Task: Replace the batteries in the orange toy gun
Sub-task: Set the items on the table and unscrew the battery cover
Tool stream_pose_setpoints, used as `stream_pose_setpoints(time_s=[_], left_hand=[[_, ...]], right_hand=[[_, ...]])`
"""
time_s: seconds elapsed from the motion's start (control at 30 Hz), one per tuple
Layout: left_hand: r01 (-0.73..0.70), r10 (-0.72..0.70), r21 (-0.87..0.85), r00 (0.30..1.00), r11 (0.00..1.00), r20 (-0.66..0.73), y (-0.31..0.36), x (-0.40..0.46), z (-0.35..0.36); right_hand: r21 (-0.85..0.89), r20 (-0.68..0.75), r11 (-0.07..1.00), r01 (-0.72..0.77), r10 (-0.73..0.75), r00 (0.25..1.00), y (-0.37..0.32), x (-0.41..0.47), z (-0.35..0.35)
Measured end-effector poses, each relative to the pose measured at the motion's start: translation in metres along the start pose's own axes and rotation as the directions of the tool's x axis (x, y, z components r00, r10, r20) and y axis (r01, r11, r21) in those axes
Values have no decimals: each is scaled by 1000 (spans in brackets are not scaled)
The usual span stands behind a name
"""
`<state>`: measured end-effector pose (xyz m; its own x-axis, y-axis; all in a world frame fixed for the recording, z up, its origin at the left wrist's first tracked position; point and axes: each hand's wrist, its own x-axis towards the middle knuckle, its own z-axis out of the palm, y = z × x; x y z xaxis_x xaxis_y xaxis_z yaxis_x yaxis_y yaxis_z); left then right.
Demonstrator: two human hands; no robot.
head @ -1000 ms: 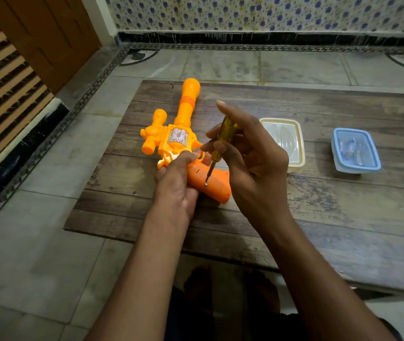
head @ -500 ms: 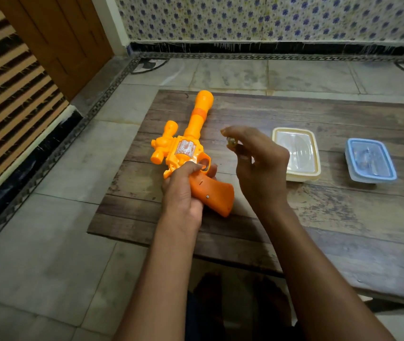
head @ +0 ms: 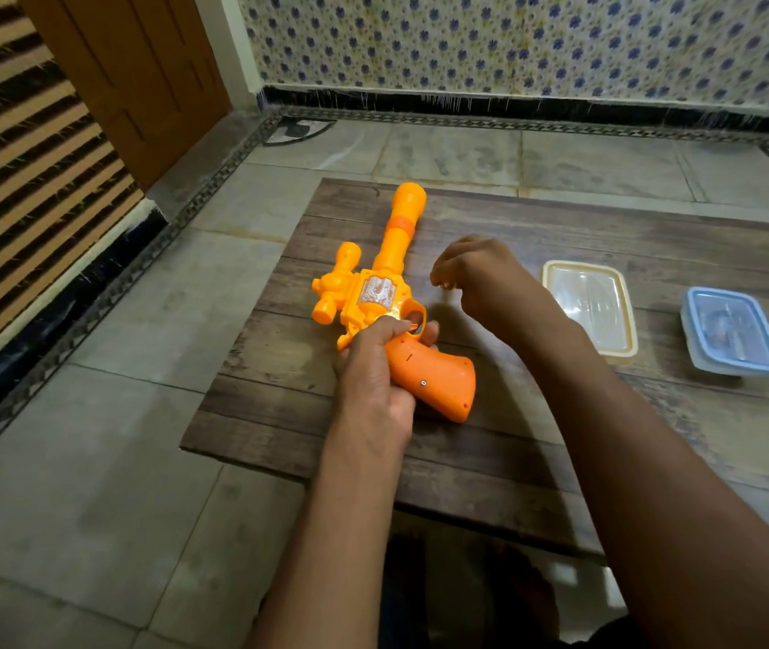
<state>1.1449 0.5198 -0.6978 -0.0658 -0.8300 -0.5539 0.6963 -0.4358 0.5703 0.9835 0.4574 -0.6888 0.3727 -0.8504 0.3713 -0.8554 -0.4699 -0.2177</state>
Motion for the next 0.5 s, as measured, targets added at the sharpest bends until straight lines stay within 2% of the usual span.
stream_pose_setpoints(time_s=[0.17,0.27,0.4,0.43,0.5], left_hand=[[9,-9,-4,1000,1000,4,1,0,1],[8,-8,10,1000,1000,2,0,1,1],[-2,2,-3,1000,1000,3,0,0,2],[-13,13,-3,1000,1000,2,-1,0,2],[-34,34,-10,999,999,0,0,0,0]], right_hand=[[-99,233,989,-106,126,964,9,14,0],[-101,294,986,-135,159,942,9,16,1],[-126,295,983,-136,168,941,5,12,-1],[-113,263,981,-158,183,947,1,9,-2],[8,105,964,-267,265,959,-13,-6,-7]])
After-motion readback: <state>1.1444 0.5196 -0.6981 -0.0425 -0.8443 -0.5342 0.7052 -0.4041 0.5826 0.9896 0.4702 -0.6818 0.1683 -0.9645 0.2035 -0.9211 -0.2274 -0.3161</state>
